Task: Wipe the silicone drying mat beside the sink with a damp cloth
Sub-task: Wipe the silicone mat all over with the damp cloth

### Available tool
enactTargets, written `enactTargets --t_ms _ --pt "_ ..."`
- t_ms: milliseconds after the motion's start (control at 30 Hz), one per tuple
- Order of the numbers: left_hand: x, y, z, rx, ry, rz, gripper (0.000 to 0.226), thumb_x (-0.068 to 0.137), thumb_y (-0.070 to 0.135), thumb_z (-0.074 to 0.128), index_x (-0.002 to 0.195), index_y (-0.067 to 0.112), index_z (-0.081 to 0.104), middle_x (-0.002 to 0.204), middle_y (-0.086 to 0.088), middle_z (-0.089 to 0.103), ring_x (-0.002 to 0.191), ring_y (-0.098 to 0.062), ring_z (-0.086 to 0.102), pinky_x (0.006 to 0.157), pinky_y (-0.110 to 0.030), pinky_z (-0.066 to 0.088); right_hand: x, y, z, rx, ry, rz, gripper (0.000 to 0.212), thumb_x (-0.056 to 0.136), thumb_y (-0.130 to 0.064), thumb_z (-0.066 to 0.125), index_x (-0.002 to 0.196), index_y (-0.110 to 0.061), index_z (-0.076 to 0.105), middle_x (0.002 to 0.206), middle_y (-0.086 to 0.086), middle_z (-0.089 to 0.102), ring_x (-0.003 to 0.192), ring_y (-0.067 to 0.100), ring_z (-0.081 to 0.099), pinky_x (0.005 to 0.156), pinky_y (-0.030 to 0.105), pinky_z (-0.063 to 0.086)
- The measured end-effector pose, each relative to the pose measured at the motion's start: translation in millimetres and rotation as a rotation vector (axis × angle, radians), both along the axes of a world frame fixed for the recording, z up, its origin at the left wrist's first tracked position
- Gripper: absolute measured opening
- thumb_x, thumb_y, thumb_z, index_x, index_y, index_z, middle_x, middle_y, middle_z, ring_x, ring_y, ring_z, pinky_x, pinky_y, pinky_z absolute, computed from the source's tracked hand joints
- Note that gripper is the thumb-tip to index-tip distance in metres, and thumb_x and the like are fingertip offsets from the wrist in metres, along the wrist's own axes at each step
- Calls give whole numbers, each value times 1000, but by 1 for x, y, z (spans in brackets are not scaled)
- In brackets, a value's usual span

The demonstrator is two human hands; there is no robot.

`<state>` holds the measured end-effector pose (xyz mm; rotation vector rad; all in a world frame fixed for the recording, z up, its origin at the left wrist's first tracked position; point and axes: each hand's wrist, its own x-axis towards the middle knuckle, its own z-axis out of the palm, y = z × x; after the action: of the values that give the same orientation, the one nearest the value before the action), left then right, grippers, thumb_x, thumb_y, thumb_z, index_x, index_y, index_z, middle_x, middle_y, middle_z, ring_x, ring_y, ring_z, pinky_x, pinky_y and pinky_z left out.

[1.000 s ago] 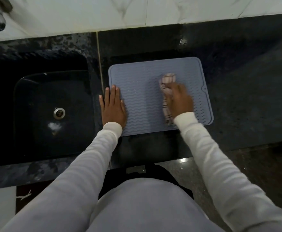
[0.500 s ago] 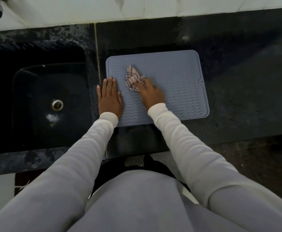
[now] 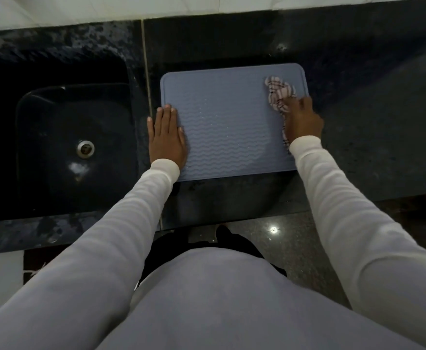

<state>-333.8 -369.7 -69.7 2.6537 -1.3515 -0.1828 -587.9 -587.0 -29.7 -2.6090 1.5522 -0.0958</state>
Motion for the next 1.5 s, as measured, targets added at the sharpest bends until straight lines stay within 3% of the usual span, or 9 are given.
enactTargets --t_ms 233,400,467,567,767,933,1167,1400,1500 --pt "-1 -1 2 13 -4 3 55 104 31 19 154 9 17 162 -7 13 150 -22 6 122 -44 -3 4 0 11 25 -133 -90 35 95 -27 46 128 -18 55 125 21 48 88 46 60 79 48 51" --pt "-1 -1 2 1 22 4 56 103 33 18 154 9 17 162 -7 13 150 -22 6 122 -45 -1 66 73 10 118 -325 133 44 91 -24 51 134 -19 53 123 16 56 93 37 61 76 44 53" --pt "-2 -1 3 -18 37 4 56 103 33 20 153 9 18 162 -7 14 150 -22 7 122 -45 0 89 110 0 149 -283 223 43 86 -22 61 128 -15 57 123 19 59 85 39 64 68 46 55" --pt "-1 -1 3 -34 49 7 55 103 32 23 153 10 20 162 -7 16 150 -21 8 122 -45 0 92 135 -8 94 -171 252 37 75 -11 74 110 -13 66 115 23 61 54 37 62 45 38 49" --pt "0 0 1 -34 39 1 55 103 31 23 153 9 20 162 -6 16 150 -22 8 122 -46 1 31 86 -3 29 -89 153 33 74 -2 69 105 -10 66 98 24 58 48 36 57 43 36 44" --pt "0 0 0 -31 38 -8 55 103 31 22 154 9 18 162 -7 14 150 -22 7 122 -47 1 -31 36 10 55 47 -26 44 87 -11 56 131 -17 53 113 25 51 70 45 61 63 48 50" --pt "0 -1 0 -36 43 -9 55 103 30 21 154 9 17 162 -7 13 150 -23 6 122 -47 0 -53 14 25 69 78 -184 39 92 -29 54 128 -14 49 114 24 49 84 50 59 73 53 49" --pt "-1 -1 0 -34 43 1 55 103 30 21 154 9 18 162 -6 14 150 -21 6 122 -44 -3 45 72 40 135 -268 126 33 92 -31 56 123 -20 57 117 15 57 93 37 61 75 41 50" --pt "-1 -2 1 -22 51 10 57 101 29 24 154 10 17 162 -7 15 150 -22 6 122 -46 -2 117 115 25 135 -245 313 38 90 -26 56 127 -18 58 121 17 55 95 38 60 73 44 52"
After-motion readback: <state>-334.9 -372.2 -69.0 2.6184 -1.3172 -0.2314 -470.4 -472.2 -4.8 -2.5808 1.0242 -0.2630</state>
